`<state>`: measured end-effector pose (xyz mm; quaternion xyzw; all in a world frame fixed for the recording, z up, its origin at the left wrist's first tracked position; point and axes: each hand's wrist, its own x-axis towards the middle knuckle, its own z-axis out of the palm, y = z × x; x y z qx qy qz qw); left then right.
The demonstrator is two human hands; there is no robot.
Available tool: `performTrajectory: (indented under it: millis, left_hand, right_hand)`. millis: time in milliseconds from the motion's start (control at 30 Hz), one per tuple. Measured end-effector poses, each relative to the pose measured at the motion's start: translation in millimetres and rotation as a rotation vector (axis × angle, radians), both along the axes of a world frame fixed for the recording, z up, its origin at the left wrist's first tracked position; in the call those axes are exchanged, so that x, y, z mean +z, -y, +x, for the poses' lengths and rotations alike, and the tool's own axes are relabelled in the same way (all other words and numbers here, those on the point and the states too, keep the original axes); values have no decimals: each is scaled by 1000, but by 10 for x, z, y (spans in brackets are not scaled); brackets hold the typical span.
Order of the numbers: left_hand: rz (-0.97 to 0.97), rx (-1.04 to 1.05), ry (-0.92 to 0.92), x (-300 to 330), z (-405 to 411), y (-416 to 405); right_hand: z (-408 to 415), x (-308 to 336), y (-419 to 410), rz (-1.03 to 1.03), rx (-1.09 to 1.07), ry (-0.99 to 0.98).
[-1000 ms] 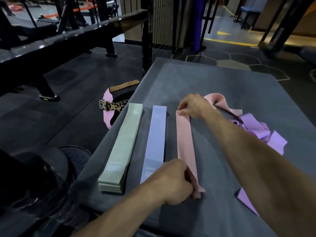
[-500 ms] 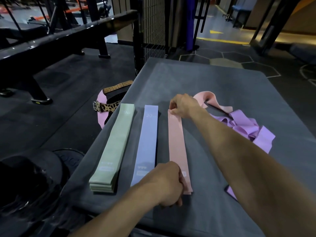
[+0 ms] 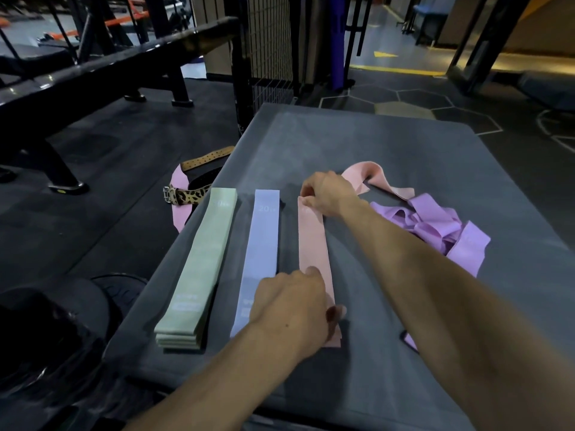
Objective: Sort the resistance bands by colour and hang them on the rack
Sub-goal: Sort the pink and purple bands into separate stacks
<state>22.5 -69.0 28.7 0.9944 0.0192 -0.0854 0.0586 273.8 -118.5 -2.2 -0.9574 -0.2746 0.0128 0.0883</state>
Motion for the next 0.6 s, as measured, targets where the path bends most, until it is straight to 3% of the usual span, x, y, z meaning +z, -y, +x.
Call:
performTrajectory:
  millis: [200,600]
  left_hand:
    - [165,-32,-97,-100,41,89]
    - [199,-97,-204,-142,66,165]
  right_hand:
    - [9,-9,-5,-12,3,8]
    - [33,10,-17,22,-34,-35]
